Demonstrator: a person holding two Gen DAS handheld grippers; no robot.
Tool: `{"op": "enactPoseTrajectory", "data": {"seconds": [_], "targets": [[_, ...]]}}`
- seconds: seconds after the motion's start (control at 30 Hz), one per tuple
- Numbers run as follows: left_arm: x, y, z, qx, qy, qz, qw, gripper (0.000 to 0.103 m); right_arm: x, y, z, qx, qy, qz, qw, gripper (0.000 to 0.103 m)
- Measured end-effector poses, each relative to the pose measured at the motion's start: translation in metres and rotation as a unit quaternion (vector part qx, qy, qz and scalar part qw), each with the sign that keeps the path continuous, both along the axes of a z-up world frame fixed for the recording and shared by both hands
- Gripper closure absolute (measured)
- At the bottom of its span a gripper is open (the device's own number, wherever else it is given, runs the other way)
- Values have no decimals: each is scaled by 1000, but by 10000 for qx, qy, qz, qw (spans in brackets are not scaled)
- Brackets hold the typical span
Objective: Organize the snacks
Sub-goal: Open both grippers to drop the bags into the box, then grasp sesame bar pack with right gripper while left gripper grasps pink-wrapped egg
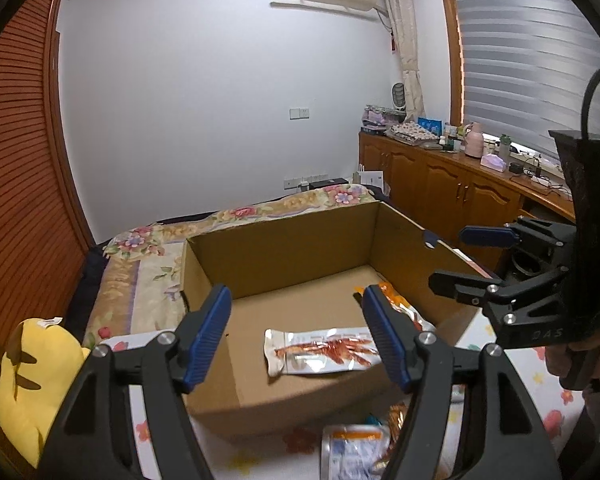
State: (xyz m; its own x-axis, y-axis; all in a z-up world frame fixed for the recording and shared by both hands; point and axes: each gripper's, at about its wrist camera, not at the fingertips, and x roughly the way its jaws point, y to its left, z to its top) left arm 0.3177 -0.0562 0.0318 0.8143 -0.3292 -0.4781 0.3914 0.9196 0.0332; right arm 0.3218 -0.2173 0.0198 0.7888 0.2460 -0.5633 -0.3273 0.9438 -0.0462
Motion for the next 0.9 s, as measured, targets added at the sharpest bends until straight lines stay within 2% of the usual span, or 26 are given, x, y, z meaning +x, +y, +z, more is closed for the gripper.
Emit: {"op": "enactPoseTrajectory", "data": {"seconds": [0.2, 0.47, 0.63, 0.9], "targets": [[-44, 22, 12, -89, -185, -37, 9998, 25, -47, 15, 17, 22, -127, 40, 9999, 21], [-90, 54, 10, -65, -243, -63, 9997, 24, -98, 33, 21, 203, -183, 110, 9996, 21], [-106, 70, -9, 7, -93, -35, 10000, 23, -121, 45, 5, 242, -20, 166, 9996, 21], [-122, 87, -67, 73, 531, 95, 9985, 21, -137, 64, -45, 97, 540, 274, 9981, 21]]}}
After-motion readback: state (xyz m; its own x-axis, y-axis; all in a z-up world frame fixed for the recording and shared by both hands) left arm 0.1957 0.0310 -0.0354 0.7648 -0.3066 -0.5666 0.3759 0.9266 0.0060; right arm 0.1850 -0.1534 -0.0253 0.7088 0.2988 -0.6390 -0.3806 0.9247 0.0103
